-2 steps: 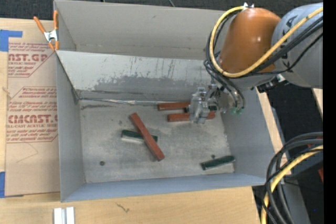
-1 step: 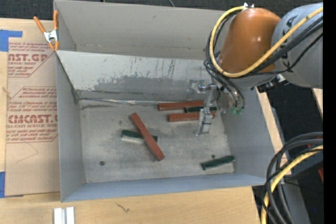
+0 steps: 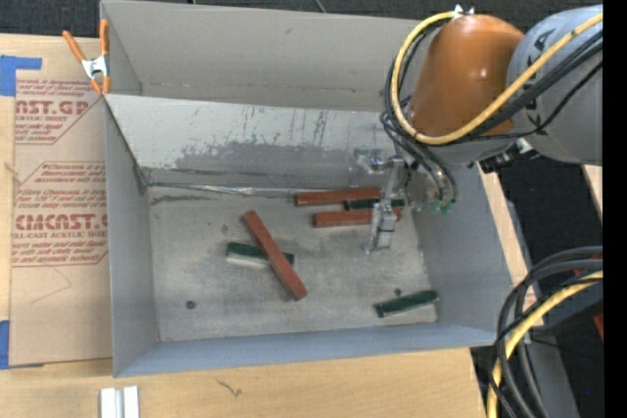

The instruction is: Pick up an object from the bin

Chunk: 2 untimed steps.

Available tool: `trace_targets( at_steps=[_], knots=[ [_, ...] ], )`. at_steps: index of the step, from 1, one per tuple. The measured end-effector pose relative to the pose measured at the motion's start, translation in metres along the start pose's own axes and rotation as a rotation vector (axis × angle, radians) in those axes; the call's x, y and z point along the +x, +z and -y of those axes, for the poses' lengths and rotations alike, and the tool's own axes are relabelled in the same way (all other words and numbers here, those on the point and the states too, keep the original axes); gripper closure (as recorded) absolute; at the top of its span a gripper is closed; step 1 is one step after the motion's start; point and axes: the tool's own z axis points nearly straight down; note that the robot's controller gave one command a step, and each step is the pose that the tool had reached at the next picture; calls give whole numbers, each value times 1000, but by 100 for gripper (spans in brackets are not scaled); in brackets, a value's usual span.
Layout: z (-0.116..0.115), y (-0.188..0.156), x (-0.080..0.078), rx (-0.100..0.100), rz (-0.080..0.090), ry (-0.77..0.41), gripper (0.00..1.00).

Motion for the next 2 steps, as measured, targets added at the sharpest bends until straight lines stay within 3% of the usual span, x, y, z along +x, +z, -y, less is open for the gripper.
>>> trace_targets(
  at_steps=[1,2],
  knots=[
    [-14,26,15,0,-2,-245,100],
    [-14,26,15,-1,-1,-245,0]
  ],
)
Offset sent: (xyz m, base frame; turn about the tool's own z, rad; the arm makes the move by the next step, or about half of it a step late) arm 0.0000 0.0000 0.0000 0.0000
